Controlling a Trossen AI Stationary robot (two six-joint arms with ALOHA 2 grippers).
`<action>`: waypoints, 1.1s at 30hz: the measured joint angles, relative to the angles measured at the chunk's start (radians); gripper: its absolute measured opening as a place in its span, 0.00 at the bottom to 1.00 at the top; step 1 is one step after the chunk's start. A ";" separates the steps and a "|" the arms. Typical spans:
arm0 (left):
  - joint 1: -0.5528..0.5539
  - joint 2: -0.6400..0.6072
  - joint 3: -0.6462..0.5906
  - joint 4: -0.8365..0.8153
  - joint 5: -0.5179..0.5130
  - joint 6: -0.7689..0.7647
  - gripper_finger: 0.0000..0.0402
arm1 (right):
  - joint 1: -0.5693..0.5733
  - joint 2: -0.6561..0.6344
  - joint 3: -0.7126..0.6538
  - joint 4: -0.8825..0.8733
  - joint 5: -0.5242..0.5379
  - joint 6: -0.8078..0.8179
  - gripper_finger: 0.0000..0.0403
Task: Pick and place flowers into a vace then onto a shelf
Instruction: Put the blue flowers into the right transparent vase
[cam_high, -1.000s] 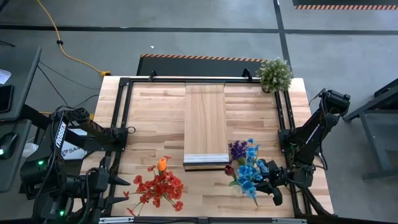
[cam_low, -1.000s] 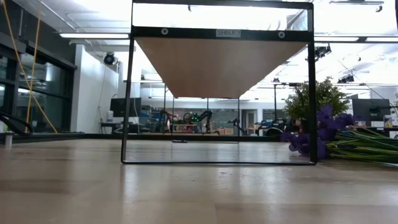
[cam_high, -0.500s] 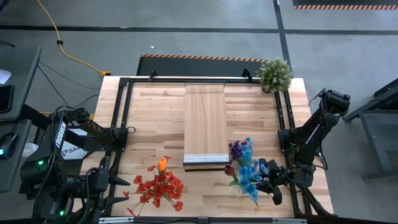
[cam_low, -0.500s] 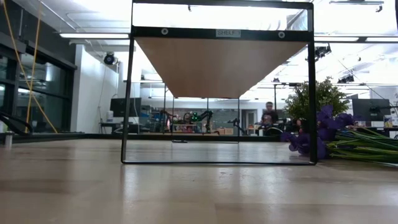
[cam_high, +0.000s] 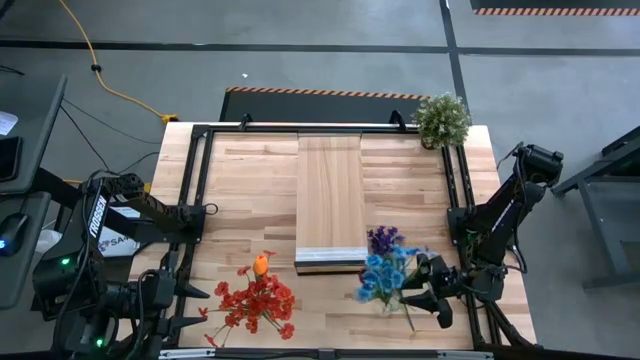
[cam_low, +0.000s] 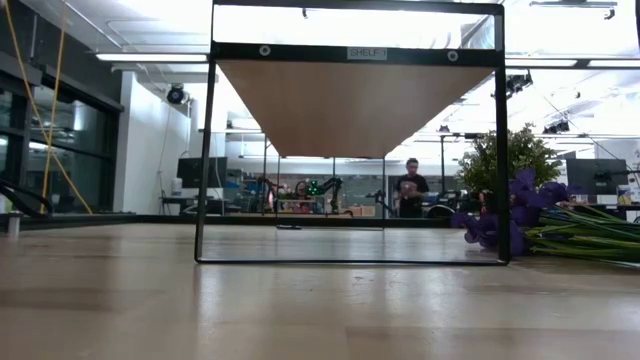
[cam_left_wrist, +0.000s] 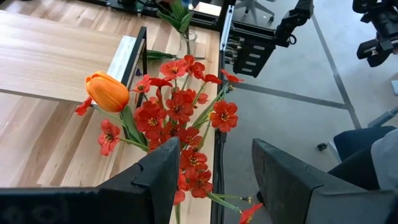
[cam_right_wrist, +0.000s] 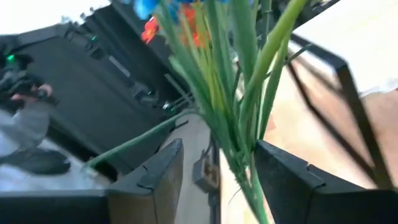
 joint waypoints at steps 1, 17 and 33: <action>0.000 0.000 0.000 0.000 0.000 0.000 0.58 | 0.000 0.000 0.000 0.000 -0.020 0.000 0.47; 0.000 0.000 0.000 0.000 0.000 0.001 0.58 | 0.012 -0.002 0.000 -0.001 -0.143 0.081 0.53; 0.000 0.000 0.000 0.002 0.001 0.002 0.58 | 0.135 -0.004 0.000 0.086 -0.005 0.079 0.54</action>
